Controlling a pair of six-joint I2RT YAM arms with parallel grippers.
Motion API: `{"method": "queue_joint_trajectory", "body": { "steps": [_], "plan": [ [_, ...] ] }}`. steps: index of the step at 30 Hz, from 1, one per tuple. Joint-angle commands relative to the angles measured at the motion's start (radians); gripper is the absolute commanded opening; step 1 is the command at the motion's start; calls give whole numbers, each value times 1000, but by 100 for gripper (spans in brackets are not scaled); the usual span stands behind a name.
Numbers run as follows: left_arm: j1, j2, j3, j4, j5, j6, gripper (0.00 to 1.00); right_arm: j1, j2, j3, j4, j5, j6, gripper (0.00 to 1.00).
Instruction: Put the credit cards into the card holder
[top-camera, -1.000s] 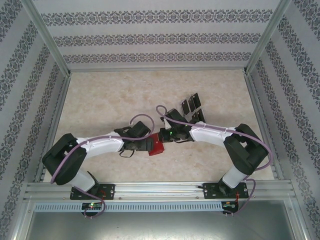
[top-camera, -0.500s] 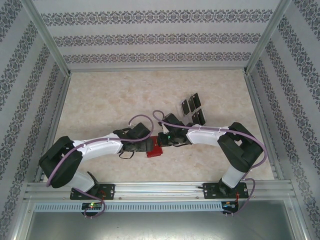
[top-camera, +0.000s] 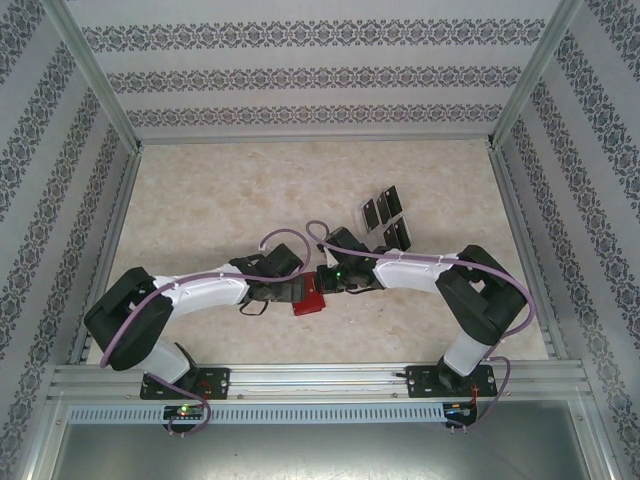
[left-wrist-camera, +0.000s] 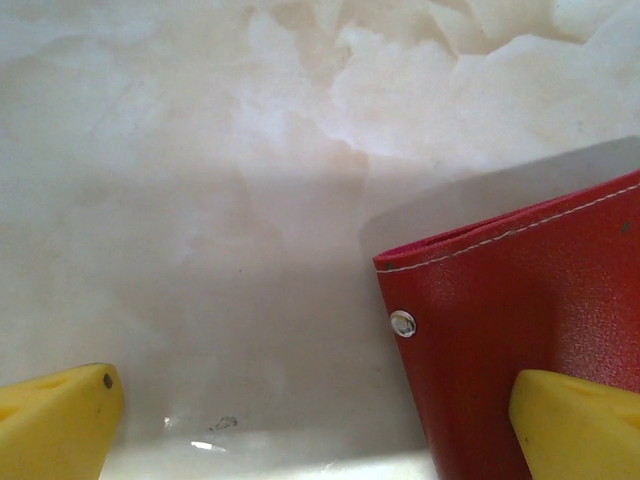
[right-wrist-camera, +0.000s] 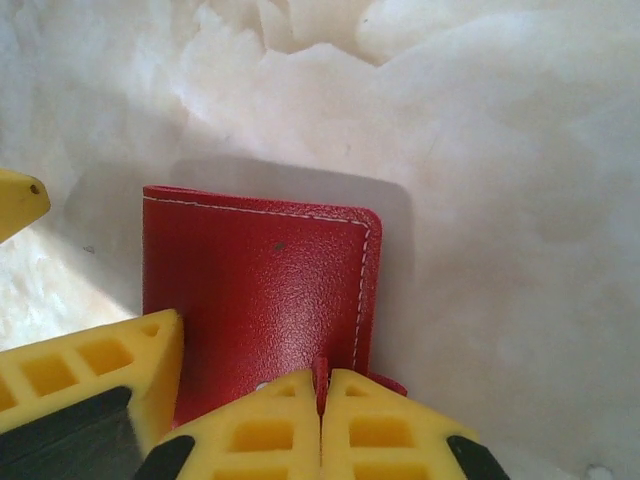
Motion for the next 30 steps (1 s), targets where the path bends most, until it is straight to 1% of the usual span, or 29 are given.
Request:
{"method": "queue_joint_trajectory", "body": {
  "steps": [1,5,8,11,18,30],
  "plan": [
    [8,16,-32,-5,-17,16,100,5,-63,19,-88,38,-12,25],
    [9,3,-49,-7,-25,8,100,-1,-102,53,-179,90,-28,32],
    [9,2,-54,-3,-25,8,100,-3,-105,90,-251,130,-49,33],
    [9,4,-56,6,-21,7,100,-3,-96,119,-289,141,-66,33],
    [9,8,-61,18,-18,1,100,12,-80,162,-312,129,-72,36],
    [9,8,-66,29,-16,-4,100,46,25,233,-312,96,-74,35]
  ]
}}
